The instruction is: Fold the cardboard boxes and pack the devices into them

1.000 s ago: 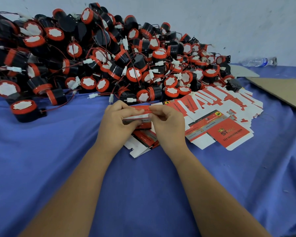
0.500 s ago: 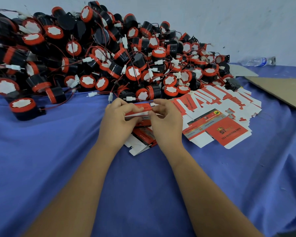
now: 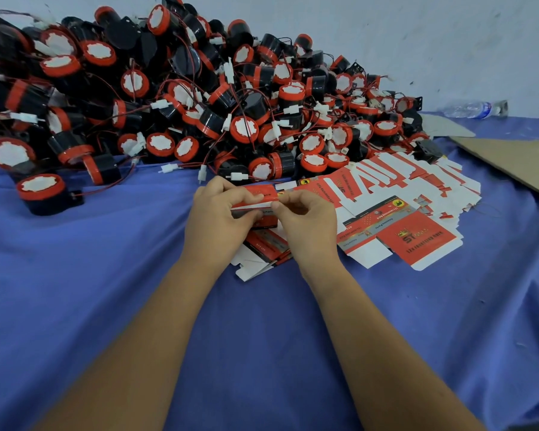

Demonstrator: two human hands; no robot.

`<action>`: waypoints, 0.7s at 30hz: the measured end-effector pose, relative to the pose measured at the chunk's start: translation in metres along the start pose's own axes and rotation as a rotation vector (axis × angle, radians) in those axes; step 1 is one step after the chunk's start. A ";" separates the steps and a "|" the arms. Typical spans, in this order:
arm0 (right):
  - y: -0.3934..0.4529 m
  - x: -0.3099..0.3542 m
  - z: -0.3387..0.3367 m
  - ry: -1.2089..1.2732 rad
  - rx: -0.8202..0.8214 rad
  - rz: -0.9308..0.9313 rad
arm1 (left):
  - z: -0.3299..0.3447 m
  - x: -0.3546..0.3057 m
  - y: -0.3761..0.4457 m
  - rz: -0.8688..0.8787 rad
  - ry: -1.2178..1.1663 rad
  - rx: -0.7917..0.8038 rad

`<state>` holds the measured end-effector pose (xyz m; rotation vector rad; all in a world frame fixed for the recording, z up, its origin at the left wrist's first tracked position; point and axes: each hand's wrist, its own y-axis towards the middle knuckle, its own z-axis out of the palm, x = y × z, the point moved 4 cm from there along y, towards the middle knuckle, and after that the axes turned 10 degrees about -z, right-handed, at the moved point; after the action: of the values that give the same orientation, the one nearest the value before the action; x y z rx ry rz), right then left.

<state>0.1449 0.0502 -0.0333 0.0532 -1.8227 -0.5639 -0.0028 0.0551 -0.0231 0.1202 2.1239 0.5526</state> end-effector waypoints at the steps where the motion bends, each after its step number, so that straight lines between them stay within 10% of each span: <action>1: -0.001 0.002 0.000 -0.029 0.013 -0.025 | 0.000 0.001 0.000 -0.001 -0.001 0.008; 11: -0.005 0.008 0.007 -0.396 0.121 -0.375 | 0.004 0.004 -0.001 0.027 0.048 0.027; 21: 0.000 -0.004 0.012 -0.202 0.229 -0.212 | -0.002 0.007 -0.002 0.046 0.085 0.047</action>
<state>0.1352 0.0556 -0.0399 0.3588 -2.0878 -0.5198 -0.0084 0.0546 -0.0282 0.1752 2.2224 0.5436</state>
